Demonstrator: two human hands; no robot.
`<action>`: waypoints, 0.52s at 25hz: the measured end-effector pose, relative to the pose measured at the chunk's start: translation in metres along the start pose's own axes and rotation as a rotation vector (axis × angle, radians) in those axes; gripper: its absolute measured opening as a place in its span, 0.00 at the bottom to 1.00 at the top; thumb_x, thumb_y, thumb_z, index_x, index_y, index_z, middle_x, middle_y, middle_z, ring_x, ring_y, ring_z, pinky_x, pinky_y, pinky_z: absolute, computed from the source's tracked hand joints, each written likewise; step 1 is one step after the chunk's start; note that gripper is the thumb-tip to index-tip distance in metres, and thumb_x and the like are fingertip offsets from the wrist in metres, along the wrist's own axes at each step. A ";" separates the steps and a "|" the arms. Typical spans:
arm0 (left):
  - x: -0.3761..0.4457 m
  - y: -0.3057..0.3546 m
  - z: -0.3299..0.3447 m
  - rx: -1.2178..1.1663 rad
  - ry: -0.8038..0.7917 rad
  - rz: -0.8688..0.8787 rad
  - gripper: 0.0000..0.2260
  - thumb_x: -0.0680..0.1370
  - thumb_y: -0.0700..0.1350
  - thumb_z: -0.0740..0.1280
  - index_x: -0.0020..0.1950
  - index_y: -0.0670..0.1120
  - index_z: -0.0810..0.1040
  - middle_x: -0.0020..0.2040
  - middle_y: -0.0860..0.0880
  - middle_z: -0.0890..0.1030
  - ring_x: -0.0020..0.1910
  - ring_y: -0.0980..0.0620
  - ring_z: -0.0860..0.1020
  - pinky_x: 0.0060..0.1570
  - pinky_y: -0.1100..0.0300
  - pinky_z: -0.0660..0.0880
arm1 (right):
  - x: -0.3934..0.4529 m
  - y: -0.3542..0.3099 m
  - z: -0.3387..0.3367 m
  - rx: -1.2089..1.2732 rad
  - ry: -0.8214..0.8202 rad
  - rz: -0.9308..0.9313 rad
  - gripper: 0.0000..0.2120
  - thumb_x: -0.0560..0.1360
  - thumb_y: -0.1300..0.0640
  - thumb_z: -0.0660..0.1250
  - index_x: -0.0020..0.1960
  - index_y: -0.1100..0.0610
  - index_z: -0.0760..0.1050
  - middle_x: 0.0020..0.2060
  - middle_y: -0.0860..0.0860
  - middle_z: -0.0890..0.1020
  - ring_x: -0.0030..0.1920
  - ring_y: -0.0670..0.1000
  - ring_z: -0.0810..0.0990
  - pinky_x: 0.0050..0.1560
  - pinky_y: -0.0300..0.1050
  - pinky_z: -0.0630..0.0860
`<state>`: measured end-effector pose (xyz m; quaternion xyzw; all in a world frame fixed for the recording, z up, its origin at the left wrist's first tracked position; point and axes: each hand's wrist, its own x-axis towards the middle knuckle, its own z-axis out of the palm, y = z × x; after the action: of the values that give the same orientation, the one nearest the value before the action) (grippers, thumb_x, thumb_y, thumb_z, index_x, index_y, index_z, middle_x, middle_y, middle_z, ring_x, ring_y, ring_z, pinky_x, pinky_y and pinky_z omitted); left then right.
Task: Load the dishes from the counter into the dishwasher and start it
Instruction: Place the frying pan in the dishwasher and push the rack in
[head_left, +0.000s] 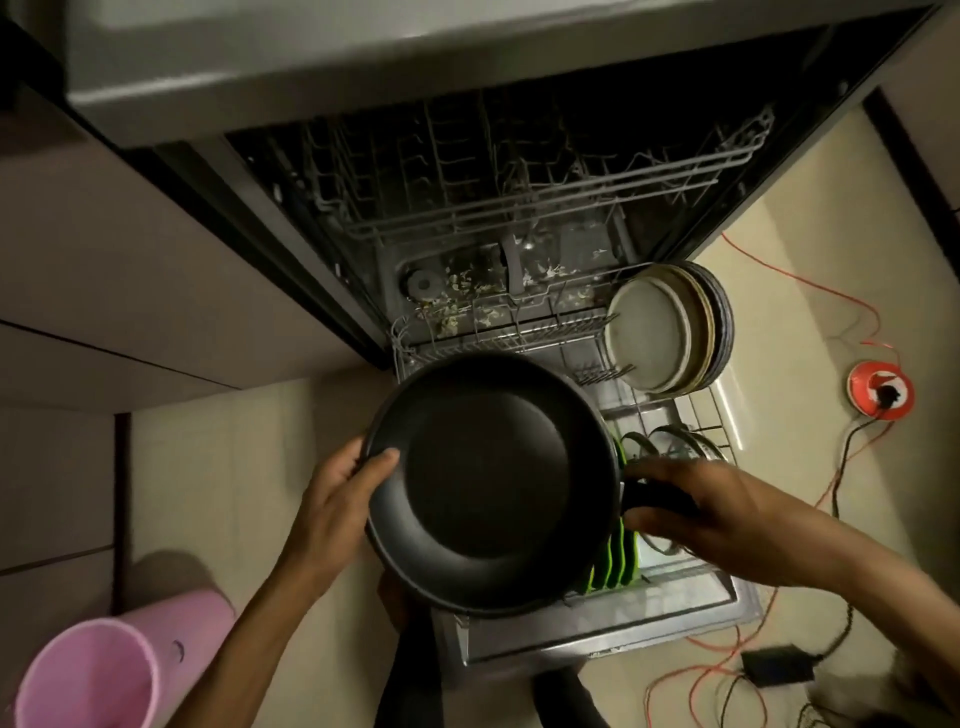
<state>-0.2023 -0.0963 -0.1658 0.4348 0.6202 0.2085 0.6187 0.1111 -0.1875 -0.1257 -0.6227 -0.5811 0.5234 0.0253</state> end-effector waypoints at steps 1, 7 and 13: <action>0.019 -0.006 0.005 0.026 0.005 0.020 0.08 0.81 0.40 0.63 0.52 0.48 0.81 0.44 0.49 0.86 0.43 0.57 0.83 0.41 0.67 0.77 | 0.014 0.011 0.000 0.003 0.034 -0.018 0.17 0.75 0.39 0.63 0.60 0.45 0.75 0.45 0.45 0.83 0.43 0.46 0.82 0.43 0.48 0.80; 0.151 -0.024 0.020 0.417 0.118 0.279 0.04 0.78 0.42 0.68 0.44 0.45 0.79 0.39 0.49 0.81 0.36 0.56 0.79 0.35 0.66 0.75 | 0.108 0.052 -0.014 -0.099 0.308 -0.021 0.16 0.78 0.59 0.65 0.65 0.49 0.72 0.46 0.46 0.82 0.36 0.44 0.81 0.34 0.42 0.78; 0.246 -0.035 0.025 0.631 0.175 0.432 0.14 0.79 0.40 0.67 0.33 0.45 0.71 0.31 0.49 0.77 0.29 0.57 0.72 0.31 0.68 0.65 | 0.219 0.085 -0.038 -0.313 0.524 0.076 0.15 0.78 0.60 0.65 0.64 0.53 0.74 0.46 0.56 0.82 0.39 0.52 0.79 0.38 0.43 0.72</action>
<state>-0.1529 0.0740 -0.3418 0.7050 0.5984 0.1693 0.3409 0.1477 -0.0284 -0.2996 -0.7539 -0.6048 0.2499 0.0585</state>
